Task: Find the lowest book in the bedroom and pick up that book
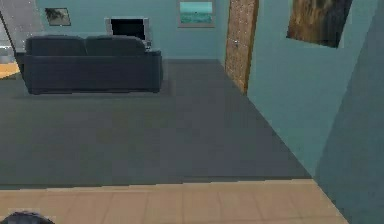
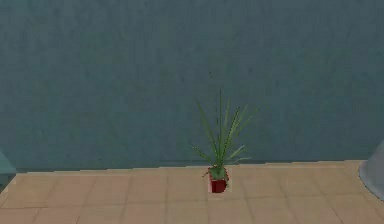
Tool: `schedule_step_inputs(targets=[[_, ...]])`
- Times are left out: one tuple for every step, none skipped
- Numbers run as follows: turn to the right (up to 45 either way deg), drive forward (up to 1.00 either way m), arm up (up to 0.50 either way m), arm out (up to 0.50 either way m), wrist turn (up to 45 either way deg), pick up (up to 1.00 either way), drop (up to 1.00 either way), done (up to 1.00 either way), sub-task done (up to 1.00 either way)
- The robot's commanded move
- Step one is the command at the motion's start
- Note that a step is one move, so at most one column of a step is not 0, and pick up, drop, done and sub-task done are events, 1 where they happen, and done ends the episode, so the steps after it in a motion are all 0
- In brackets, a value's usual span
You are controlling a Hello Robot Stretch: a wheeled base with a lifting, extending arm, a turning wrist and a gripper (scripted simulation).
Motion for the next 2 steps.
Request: schedule_step_inputs(targets=[[0.0, 1.00, 0.00, 0.00, 0.0, 0.00, 0.00, 0.00, 0.00], [0.0, 1.00, 0.00, 0.00, 0.0, 0.00, 0.00, 0.00, 0.00]])
